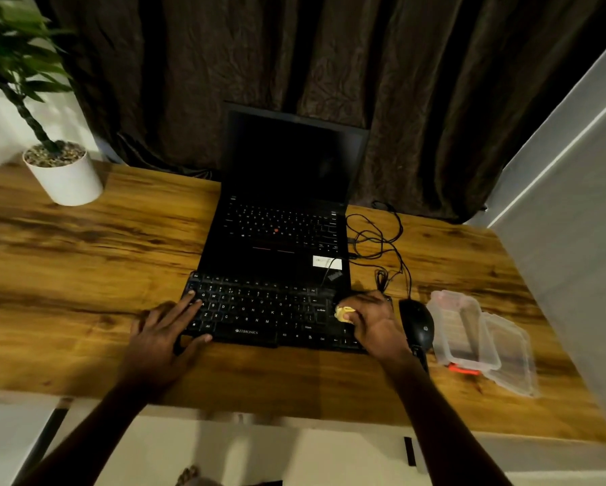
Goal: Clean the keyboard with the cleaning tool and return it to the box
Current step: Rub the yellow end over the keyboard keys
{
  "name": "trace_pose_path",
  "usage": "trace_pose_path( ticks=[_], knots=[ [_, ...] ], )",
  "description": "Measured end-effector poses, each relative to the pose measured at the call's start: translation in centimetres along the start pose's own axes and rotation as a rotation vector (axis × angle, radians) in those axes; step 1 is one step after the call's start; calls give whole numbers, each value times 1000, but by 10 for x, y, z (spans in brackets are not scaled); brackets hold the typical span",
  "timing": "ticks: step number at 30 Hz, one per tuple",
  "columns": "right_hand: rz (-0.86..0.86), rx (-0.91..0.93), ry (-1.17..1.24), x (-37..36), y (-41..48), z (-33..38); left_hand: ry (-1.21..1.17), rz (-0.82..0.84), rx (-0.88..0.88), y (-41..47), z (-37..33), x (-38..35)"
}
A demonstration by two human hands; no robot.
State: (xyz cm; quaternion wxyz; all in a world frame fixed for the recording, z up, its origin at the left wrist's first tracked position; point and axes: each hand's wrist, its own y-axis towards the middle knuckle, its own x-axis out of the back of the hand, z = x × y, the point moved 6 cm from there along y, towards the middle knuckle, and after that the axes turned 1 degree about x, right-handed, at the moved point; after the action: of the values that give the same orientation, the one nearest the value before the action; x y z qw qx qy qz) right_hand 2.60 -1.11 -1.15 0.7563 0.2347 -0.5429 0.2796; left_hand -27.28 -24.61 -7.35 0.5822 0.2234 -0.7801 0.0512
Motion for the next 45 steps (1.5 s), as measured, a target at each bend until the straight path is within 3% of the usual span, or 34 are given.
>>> trace_pose_path(
  ticks=[6, 13, 16, 25, 29, 36, 42, 45],
  knots=[
    [-8, 130, 81, -2, 10, 24, 1, 5, 17, 1, 0, 0],
    [-36, 26, 31, 1, 0, -8, -17, 6, 38, 0, 3, 0],
    [-70, 0, 147, 3, 11, 0, -26, 12, 51, 1, 3, -2],
    [93, -94, 64, 8, 19, -16, -2, 4, 42, 2, 5, -2],
    [64, -32, 125, 14, 28, -5, -1, 3, 49, 0, 6, -4],
    [141, -59, 137, 15, 25, -26, 32, -26, -25, 1, 1, -4],
    [-35, -145, 226, 38, 28, -57, 56, -99, -107, 1, -5, -2],
    [3, -118, 233, 32, 28, -50, 79, -97, -234, 1, -17, -7]
  ],
)
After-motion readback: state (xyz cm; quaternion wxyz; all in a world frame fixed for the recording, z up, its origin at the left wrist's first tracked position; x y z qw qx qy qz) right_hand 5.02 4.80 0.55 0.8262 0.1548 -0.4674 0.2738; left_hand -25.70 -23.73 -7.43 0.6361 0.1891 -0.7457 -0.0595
